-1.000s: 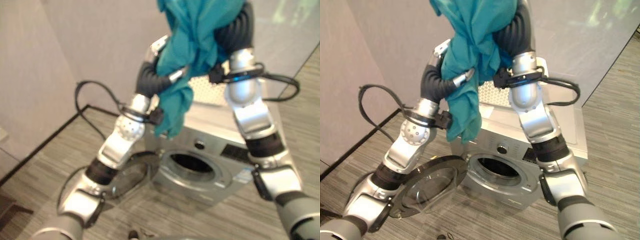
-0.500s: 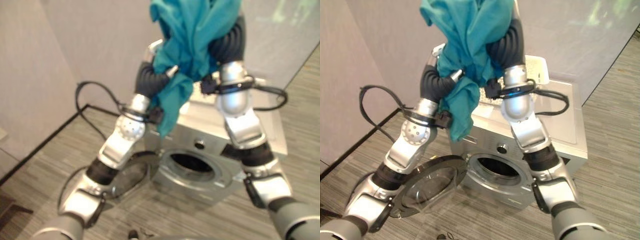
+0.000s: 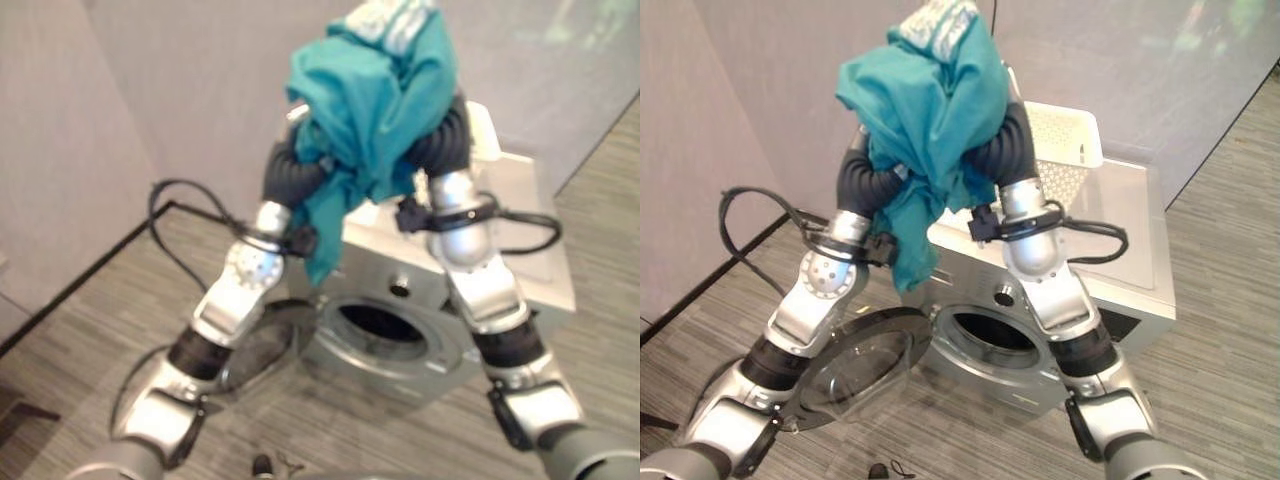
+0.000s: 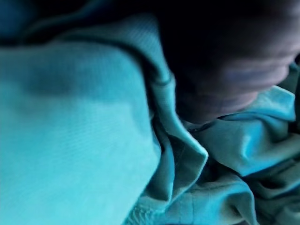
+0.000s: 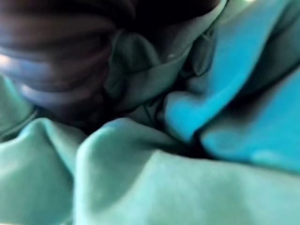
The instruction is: Grab the laundry basket,head to the washer,open it,put in the laundry and shut it.
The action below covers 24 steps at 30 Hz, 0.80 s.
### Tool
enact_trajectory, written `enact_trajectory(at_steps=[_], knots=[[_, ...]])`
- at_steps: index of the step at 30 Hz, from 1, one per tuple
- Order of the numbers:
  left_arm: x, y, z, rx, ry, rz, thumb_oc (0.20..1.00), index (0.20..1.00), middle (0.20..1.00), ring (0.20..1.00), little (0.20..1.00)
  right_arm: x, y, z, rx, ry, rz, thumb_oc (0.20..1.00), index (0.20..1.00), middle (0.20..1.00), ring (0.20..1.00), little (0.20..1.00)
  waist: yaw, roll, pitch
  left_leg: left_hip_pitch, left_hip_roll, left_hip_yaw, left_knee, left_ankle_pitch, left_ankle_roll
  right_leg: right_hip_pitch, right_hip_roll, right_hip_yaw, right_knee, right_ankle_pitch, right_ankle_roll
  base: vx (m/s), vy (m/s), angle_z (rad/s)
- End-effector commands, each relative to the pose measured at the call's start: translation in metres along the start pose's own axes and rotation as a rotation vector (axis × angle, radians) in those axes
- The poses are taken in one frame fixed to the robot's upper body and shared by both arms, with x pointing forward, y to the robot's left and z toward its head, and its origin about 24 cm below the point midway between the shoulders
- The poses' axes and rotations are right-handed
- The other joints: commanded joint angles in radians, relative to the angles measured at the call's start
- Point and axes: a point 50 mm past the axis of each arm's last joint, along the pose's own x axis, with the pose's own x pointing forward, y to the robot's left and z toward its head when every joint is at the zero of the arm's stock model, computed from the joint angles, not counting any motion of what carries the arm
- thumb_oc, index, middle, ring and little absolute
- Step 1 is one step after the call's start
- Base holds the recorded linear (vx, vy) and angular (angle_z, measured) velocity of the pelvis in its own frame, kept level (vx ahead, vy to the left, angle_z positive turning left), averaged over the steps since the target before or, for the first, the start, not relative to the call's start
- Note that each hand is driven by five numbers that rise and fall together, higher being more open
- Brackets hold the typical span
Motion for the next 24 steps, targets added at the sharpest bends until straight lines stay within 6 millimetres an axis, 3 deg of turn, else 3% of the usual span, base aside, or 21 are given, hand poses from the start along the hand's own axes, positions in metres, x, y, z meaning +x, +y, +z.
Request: enact_trajectory(at_steps=[1, 2, 11, 24], knots=[[0.024, 0.007, 0.030, 0.037, -0.161, 0.025, 0.200, 0.200, 0.200, 0.200, 0.200, 0.003, -0.002, 0.030, 0.044, -0.160, 0.019, 0.944, 0.944, 0.944, 0.944, 0.944, 0.010, -0.007, 0.005, 0.019, 0.036, -0.040, 0.013, -0.052, 0.041, 0.023, 0.021, -0.063, 0.013, -0.058, -0.012, 0.00, 0.000, 0.00], [0.024, 0.007, 0.030, 0.037, -0.161, 0.025, 0.200, 0.200, 0.200, 0.200, 0.200, 0.003, -0.002, 0.030, 0.044, -0.159, 0.020, 1.000, 1.000, 1.000, 1.000, 1.000, 0.010, -0.007, 0.004, 0.019, 0.036, -0.040, 0.013, -0.052, 0.041, 0.023, 0.021, -0.064, 0.013, -0.058, -0.012, 0.00, 0.000, 0.00], [0.021, 0.012, 0.033, 0.040, -0.171, 0.041, 0.200, 0.200, 0.200, 0.200, 0.200, -0.006, -0.008, 0.031, 0.057, -0.158, -0.023, 1.000, 1.000, 1.000, 1.000, 1.000, -0.001, 0.001, 0.002, 0.017, 0.032, -0.038, 0.013, -0.056, 0.043, 0.020, 0.017, -0.058, 0.009, -0.053, -0.009, 0.00, 0.000, 0.00], [0.005, 0.029, 0.036, 0.052, -0.178, 0.091, 0.200, 0.200, 0.200, 0.200, 0.200, -0.061, -0.026, 0.000, -0.027, 0.078, -0.039, 1.000, 1.000, 1.000, 1.000, 1.000, -0.037, 0.009, 0.007, 0.022, 0.031, -0.021, 0.011, -0.064, 0.047, 0.007, 0.015, -0.039, 0.011, -0.047, -0.004, 0.01, 0.000, -0.03]])
